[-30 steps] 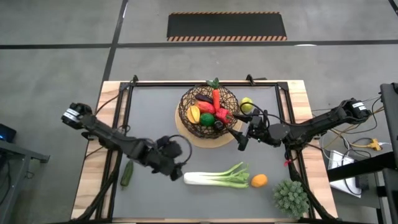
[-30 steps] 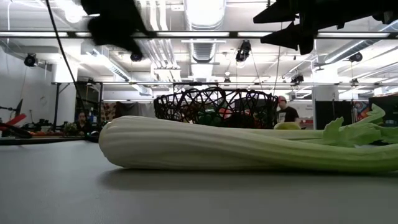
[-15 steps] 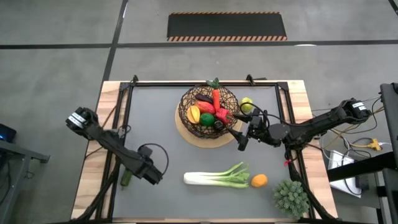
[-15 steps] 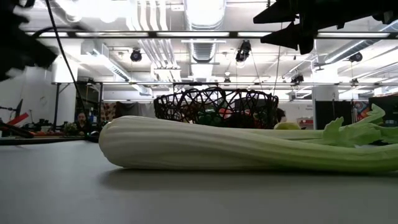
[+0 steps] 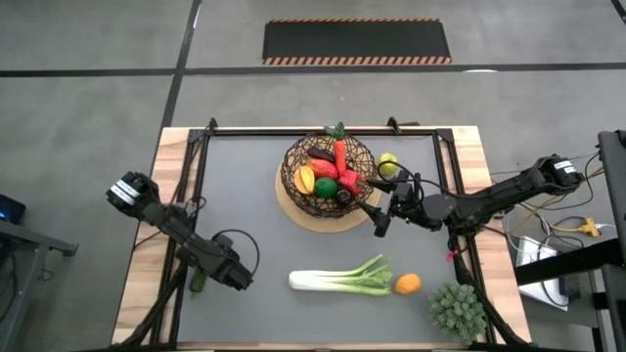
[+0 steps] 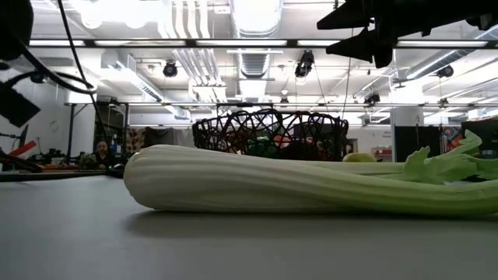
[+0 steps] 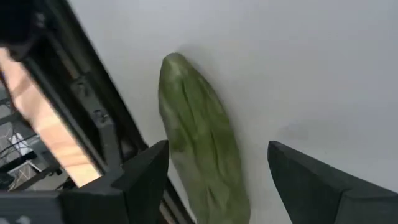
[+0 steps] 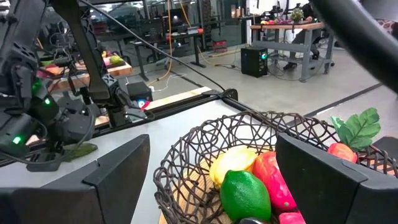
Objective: Build produce basket
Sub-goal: Put the chili pepper into the basket
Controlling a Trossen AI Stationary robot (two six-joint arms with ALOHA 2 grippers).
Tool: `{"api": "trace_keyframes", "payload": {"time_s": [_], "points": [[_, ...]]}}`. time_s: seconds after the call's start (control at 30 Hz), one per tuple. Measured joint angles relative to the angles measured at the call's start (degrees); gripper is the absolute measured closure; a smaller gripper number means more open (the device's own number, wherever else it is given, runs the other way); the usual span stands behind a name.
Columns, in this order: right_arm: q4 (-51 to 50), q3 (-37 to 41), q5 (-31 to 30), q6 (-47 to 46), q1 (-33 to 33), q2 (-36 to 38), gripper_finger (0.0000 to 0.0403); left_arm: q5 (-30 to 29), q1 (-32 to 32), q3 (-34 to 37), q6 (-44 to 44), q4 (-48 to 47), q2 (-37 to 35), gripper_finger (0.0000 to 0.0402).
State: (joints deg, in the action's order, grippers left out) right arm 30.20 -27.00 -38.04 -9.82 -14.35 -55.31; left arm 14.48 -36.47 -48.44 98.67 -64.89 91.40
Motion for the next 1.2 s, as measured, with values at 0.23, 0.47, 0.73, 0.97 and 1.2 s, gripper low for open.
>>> {"api": "trace_keyframes", "payload": {"time_s": [0.23,0.47,0.73,0.97,1.2], "points": [[0.0,0.0,0.0,0.2,0.0,0.0,0.0074,1.8,0.0,3.6,0.0,4.4,-0.1,0.0148],[-0.1,0.0,0.0,0.2,0.0,0.0,0.0074,2.0,-0.1,3.5,0.0,4.5,-0.4,0.0172],[-0.4,0.0,0.0,0.2,0.0,0.0,0.0074,1.5,-0.1,3.6,0.0,4.6,-0.3,0.0282],[-1.8,0.0,0.0,-0.6,0.0,0.0,0.0074,-1.6,-0.1,2.9,0.1,4.3,-0.9,0.0369],[-2.0,0.0,0.6,-0.6,0.0,0.0,0.0074,-20.5,-0.1,-2.5,-2.0,4.0,-5.1,0.0367]]}}
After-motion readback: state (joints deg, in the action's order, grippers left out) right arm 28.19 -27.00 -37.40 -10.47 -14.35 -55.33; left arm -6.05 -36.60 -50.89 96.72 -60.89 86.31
